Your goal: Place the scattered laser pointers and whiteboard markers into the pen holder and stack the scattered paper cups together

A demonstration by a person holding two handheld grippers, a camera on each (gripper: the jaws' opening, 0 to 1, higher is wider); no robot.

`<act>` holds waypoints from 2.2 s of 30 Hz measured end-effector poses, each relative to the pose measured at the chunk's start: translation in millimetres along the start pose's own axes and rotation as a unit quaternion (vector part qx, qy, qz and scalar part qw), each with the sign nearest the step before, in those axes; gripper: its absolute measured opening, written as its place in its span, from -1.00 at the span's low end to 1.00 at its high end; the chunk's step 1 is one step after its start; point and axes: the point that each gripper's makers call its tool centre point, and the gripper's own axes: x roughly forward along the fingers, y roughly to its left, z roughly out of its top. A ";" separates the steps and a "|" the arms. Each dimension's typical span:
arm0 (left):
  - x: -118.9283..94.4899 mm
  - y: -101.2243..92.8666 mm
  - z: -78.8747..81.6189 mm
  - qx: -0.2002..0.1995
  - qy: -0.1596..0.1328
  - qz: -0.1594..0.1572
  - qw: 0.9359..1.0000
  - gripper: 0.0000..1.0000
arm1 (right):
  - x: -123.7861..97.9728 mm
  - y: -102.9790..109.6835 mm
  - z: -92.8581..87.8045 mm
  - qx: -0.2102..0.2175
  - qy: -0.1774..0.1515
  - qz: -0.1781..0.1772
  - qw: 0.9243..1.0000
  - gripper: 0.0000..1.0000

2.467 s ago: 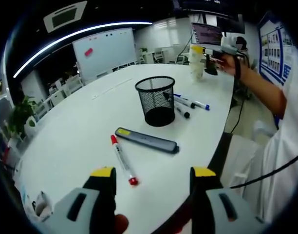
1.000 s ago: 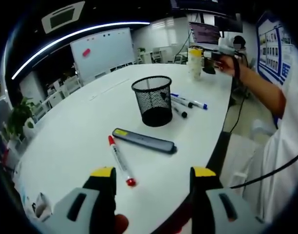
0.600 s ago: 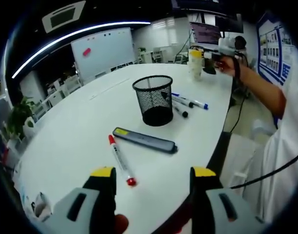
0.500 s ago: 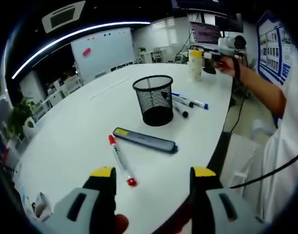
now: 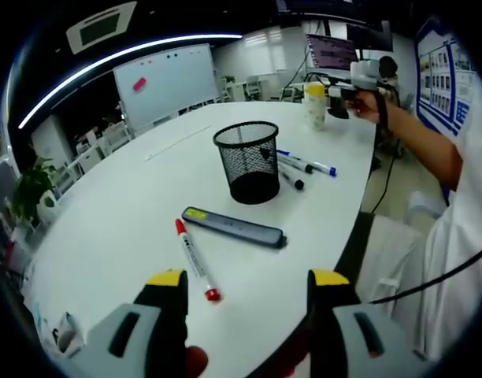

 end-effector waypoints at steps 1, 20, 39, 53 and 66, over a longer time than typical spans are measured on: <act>-0.2 0.4 0.1 0.000 0.000 0.001 1.000 0.22 | 0.1 0.1 -0.4 0.000 0.000 0.000 1.000 0.01; 0.1 1.0 -0.8 -0.009 -0.003 0.001 1.000 0.22 | 2.8 5.2 -19.7 -0.002 0.032 0.011 0.999 0.02; 0.5 4.0 -2.5 -0.012 -0.003 0.004 1.000 0.22 | 3.6 6.8 -30.0 -0.004 0.046 0.020 0.999 0.03; -0.3 5.5 -3.4 -0.010 -0.001 0.005 1.000 0.22 | 2.3 9.3 -31.0 0.009 0.046 0.030 0.998 0.12; -2.5 5.7 -4.9 -0.009 -0.002 0.007 1.000 0.22 | -0.5 13.4 -11.3 0.010 0.012 0.038 0.999 0.44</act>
